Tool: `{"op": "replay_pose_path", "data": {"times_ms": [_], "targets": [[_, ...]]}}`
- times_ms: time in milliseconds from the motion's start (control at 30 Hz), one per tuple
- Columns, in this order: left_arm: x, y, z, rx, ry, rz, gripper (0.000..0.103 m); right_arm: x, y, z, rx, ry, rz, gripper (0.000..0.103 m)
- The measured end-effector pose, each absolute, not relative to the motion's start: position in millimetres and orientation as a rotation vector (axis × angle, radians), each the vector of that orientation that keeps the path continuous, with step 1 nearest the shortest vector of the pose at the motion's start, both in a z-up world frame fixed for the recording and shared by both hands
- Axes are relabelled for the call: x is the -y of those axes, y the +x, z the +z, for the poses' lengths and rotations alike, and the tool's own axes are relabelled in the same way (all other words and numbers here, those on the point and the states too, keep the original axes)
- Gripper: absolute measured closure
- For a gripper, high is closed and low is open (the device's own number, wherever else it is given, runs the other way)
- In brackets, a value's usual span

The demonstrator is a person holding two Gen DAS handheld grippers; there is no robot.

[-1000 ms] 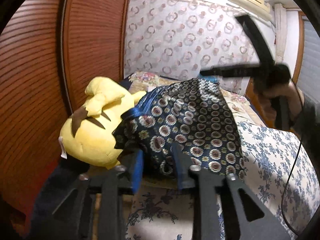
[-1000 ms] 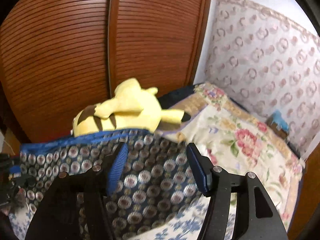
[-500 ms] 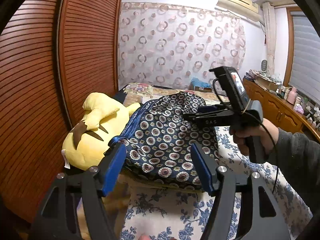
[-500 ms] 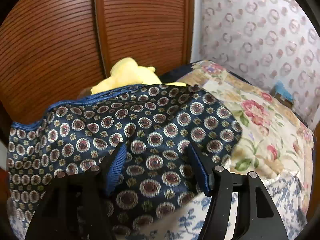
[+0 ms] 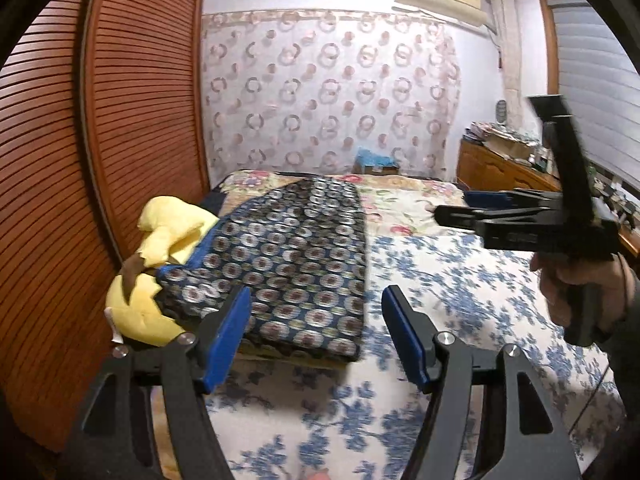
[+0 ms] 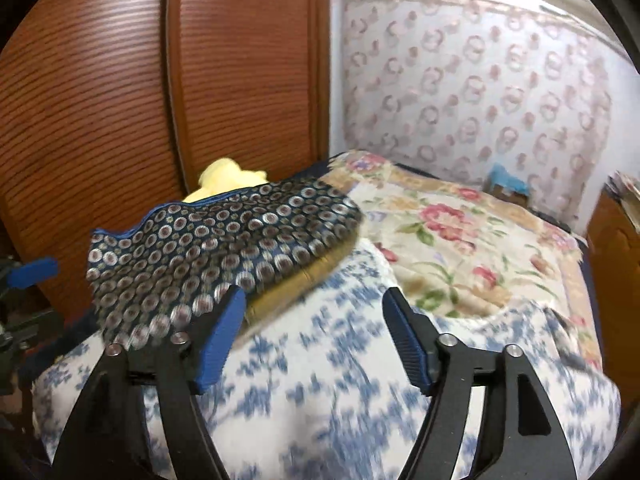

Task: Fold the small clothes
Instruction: 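Open both grippers and release the folded top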

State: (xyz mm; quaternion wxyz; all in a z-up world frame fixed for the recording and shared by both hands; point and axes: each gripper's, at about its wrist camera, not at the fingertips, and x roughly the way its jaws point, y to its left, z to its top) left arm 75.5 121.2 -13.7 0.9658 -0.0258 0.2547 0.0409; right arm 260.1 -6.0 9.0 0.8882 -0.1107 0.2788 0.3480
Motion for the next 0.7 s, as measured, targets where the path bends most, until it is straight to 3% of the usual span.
{"op": "replay_pose_path", "data": {"times_ms": [133,700], "targets": [[-95.9,76.4,-13.6,-0.522,-0.026,0.044,0.036,42.0,228.7,14.5,-0.553,-0.191,0.673,0.018],[-23.6,78.0,5.1,-0.505,-0.015,-0.077,0.036,165.3,142.6,30.2,-0.486,-0.08,0.415,0.017]]}}
